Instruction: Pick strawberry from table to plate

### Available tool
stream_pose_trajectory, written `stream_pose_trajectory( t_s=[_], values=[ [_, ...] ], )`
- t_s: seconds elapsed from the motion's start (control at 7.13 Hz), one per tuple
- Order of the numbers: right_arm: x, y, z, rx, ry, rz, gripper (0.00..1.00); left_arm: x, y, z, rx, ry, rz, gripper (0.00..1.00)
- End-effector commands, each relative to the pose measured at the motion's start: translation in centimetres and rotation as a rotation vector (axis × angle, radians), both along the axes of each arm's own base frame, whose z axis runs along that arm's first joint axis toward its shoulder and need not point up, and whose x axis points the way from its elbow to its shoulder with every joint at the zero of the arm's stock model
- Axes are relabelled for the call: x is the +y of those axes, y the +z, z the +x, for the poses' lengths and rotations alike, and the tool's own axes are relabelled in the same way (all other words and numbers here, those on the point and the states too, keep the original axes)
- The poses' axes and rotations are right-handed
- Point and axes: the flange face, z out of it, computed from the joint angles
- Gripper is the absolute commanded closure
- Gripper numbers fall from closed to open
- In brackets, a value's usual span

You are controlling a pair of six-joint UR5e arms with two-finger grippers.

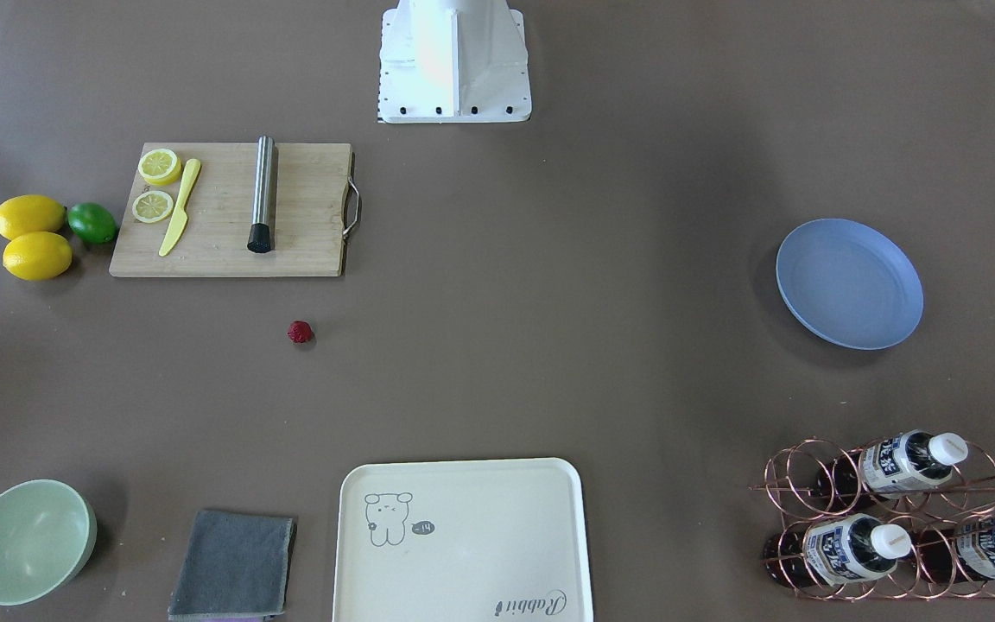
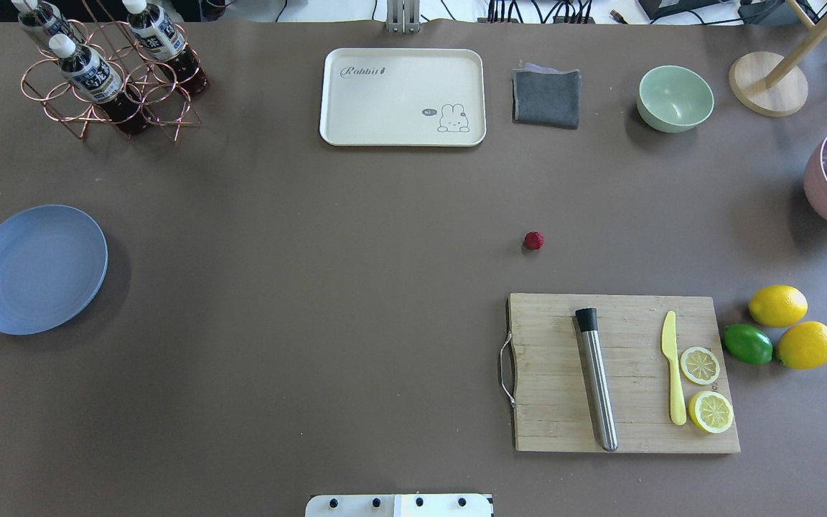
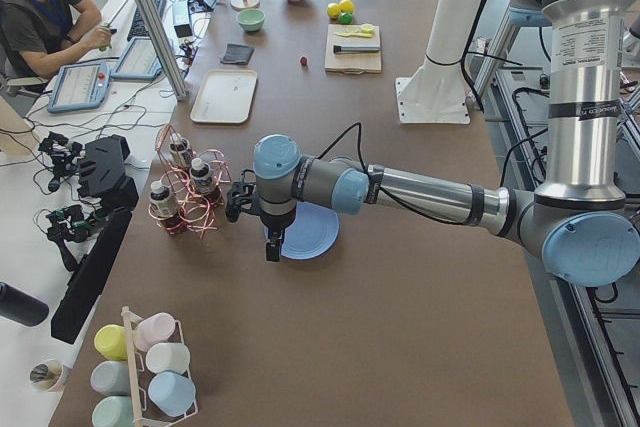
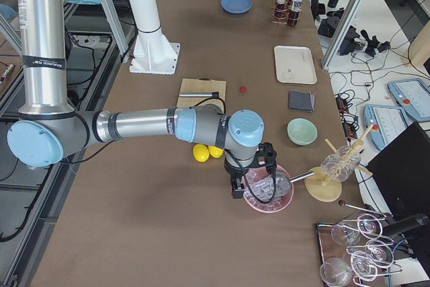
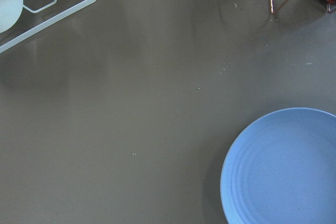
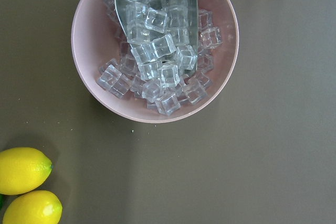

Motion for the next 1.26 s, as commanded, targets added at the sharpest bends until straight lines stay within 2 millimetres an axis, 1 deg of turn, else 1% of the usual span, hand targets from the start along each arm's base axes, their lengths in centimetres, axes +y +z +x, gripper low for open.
stream_pose_trajectory(
  t_s=[0.0, 0.7, 1.12],
  values=[
    [1.1, 0.0, -0.2, -0.007, 0.001, 0.000, 0.00, 0.1, 0.0, 0.1, 0.008, 0.003, -0.002, 0.02],
    [1.5, 0.1, -0.2, -0.009, 0.002, -0.003, 0.00, 0.4, -0.3, 0.7, 0.014, 0.012, -0.002, 0.02],
    [1.2, -0.4, -0.2, -0.007, 0.009, 0.001, 0.00, -0.3, -0.3, 1.2, 0.014, 0.022, 0.004, 0.03]
  ],
)
